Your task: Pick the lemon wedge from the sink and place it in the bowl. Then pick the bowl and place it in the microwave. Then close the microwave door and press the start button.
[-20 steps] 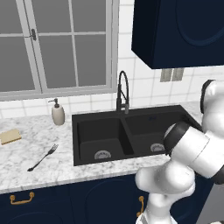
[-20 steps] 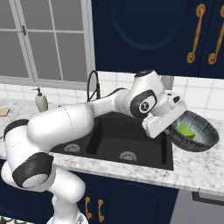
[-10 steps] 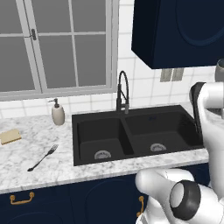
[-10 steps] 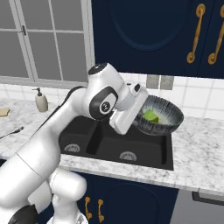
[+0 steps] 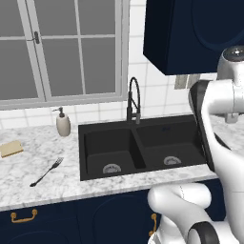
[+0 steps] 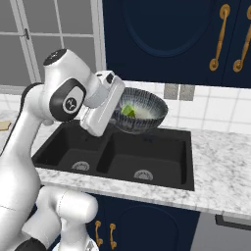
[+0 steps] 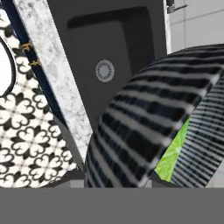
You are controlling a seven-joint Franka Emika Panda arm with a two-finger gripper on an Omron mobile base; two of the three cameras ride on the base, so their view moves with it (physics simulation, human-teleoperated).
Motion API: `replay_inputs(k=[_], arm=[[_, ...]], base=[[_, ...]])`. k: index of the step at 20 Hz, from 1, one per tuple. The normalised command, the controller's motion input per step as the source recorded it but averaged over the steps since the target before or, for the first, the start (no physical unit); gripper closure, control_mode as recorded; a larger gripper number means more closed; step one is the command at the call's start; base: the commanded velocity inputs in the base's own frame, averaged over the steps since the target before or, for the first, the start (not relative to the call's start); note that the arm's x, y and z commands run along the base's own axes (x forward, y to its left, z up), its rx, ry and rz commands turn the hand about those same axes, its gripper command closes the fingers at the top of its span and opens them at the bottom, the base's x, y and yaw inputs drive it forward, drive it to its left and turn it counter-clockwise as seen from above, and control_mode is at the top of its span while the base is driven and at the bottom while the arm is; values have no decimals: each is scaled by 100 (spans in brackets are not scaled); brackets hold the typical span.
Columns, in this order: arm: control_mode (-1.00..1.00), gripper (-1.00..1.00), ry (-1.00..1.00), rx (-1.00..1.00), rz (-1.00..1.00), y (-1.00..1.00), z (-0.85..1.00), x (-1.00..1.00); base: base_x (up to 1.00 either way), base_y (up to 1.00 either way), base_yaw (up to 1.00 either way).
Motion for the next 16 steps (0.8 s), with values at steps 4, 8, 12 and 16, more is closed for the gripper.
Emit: replay_inputs(k=[4,8,12,16], arm=[[-100,100,0,7,2,26,-2,-9],[-100,100,-7,-11,7,42,9,-22],[-100,100,-4,-19,22,94,25,-27],[-100,100,-1,-2,21,67,12,-17]], base=[[0,0,0],[0,0,0],[0,0,0],[0,0,0]])
